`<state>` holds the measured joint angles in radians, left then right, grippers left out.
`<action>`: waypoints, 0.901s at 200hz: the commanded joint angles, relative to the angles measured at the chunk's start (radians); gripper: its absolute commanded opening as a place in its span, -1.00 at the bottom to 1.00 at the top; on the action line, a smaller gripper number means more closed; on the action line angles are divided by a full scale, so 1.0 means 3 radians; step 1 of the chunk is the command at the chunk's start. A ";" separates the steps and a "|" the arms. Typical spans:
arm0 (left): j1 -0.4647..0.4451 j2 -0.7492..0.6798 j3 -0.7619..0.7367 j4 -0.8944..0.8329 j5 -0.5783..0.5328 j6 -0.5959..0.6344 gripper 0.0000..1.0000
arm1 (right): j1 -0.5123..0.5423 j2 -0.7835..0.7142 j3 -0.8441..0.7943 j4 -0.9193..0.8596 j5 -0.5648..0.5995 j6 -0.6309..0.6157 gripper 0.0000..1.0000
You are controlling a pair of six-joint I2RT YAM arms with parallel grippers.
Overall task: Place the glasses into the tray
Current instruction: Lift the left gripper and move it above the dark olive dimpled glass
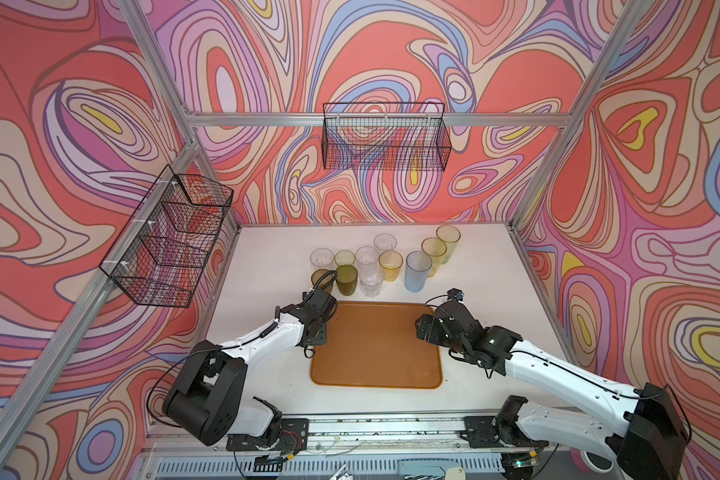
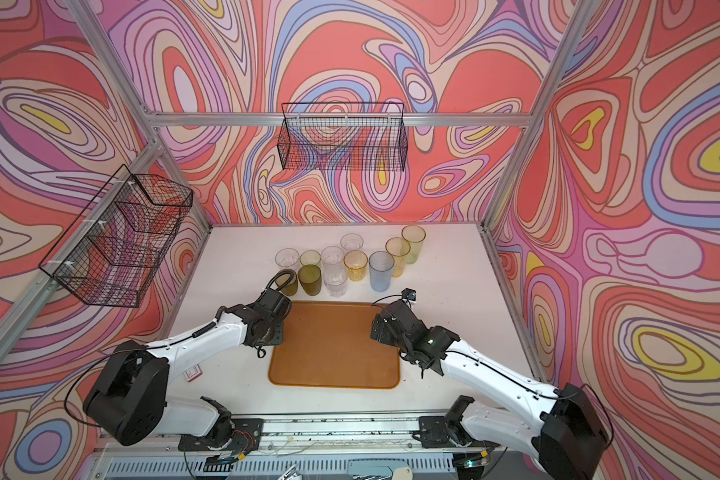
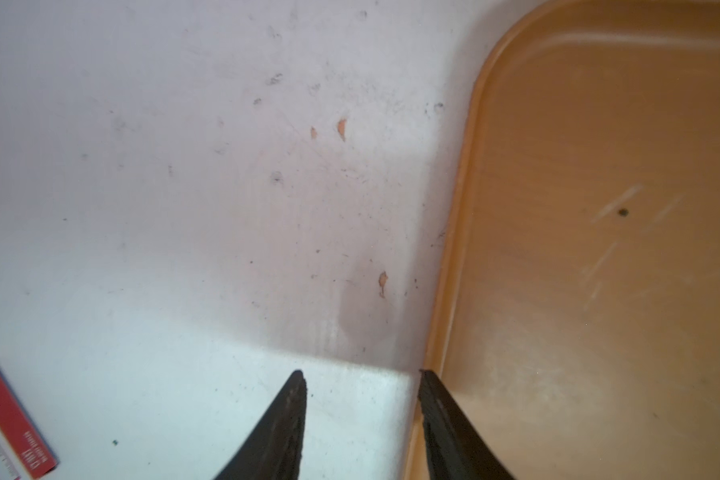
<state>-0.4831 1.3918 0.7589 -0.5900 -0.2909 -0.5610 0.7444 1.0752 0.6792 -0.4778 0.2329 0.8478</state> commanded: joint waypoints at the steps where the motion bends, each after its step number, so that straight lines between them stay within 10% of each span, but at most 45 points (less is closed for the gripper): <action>1: 0.0039 -0.0191 0.0183 -0.0182 -0.0182 0.0005 0.05 | -0.0017 0.0008 -0.0031 0.0111 -0.0116 -0.0080 0.92; 180: 0.0710 0.0520 0.1400 0.0003 0.0684 -0.0063 -0.09 | -0.0017 -0.0327 -0.0185 0.0580 -0.0716 -0.0406 0.93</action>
<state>-0.2794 1.5078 1.1290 -0.5907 -0.1028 -0.5621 0.7444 1.0096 0.6552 -0.3237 0.0238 0.7410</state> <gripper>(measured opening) 0.468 0.964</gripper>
